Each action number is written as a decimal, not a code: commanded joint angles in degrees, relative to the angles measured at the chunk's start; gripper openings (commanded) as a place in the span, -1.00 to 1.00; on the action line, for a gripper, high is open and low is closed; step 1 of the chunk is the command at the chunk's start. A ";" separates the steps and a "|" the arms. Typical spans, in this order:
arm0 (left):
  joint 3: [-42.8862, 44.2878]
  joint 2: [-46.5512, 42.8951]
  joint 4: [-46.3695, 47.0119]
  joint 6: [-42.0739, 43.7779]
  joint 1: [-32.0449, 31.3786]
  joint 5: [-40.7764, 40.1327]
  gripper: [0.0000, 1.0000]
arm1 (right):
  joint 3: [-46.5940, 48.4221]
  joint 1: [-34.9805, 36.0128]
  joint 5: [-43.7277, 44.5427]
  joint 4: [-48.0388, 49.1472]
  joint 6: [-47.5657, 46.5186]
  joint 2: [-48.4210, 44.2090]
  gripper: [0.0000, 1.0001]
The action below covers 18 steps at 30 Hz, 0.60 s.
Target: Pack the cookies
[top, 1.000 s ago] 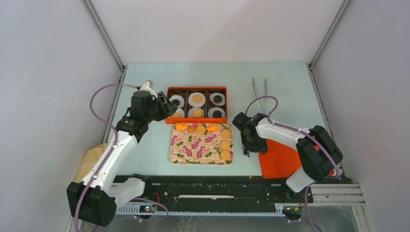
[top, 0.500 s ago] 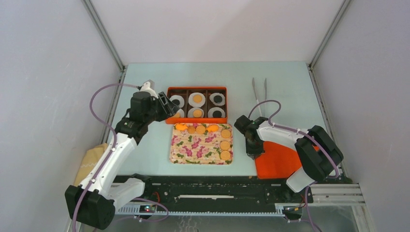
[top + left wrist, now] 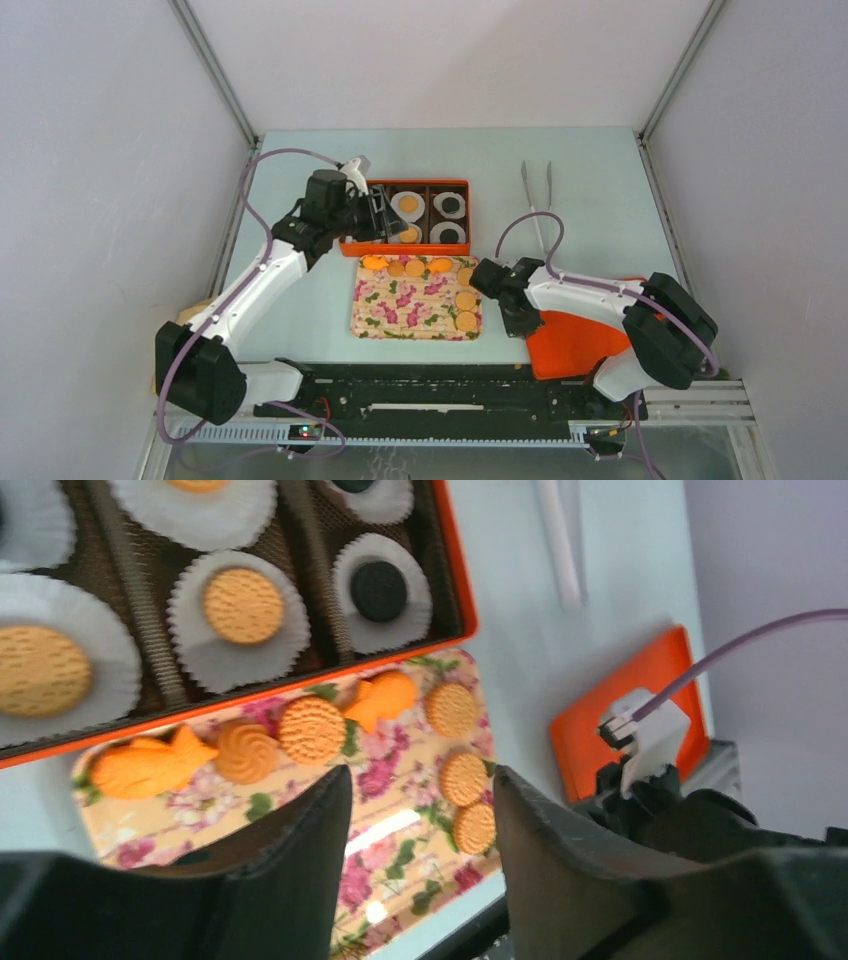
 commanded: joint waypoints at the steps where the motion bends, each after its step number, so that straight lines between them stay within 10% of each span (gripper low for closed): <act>1: 1.25 1.76 8.80 0.23 -0.26 11.76 0.28 | 4.30 5.57 6.30 -5.06 0.87 -3.87 -1.00; 18: -2.12 19.77 21.90 -1.98 -7.45 33.98 0.54 | 21.80 25.17 18.45 -12.96 -4.41 3.58 -1.00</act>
